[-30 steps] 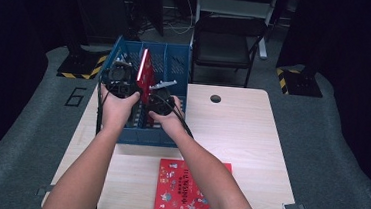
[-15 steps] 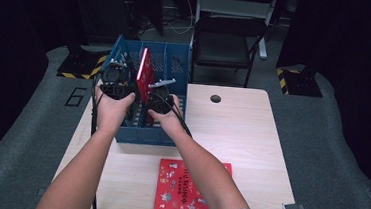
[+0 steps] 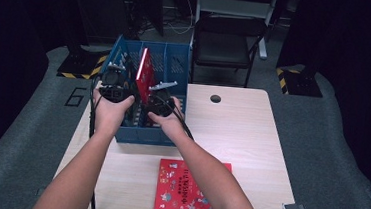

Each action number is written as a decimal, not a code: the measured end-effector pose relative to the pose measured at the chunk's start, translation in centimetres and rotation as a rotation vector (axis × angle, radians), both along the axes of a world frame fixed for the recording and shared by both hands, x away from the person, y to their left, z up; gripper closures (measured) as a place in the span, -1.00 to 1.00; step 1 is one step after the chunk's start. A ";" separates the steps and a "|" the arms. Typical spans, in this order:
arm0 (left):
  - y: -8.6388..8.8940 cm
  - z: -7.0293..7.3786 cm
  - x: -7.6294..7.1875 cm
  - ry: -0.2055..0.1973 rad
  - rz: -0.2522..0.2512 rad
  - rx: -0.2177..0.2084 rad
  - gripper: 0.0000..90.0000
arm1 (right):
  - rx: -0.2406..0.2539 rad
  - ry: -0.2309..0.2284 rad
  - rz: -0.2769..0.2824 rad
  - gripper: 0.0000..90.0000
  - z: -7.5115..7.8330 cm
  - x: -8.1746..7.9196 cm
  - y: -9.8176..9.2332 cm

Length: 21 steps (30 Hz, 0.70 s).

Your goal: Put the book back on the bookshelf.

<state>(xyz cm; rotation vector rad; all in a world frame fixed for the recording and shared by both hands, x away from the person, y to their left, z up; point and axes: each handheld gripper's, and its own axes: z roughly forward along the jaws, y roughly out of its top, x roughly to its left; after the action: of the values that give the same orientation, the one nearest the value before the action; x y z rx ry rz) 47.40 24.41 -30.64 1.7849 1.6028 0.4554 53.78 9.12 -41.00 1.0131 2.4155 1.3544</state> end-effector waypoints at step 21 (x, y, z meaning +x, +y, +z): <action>1.1 -2.4 -3.1 -0.036 -0.095 -0.058 0.03 | -0.010 -0.035 -0.011 0.12 1.6 -4.7 -5.4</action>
<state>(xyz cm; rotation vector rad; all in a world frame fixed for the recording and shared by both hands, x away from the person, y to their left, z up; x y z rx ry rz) 44.26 25.48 -33.04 1.7906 1.4847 0.3907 49.07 3.77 -39.43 0.9907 2.3859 1.3444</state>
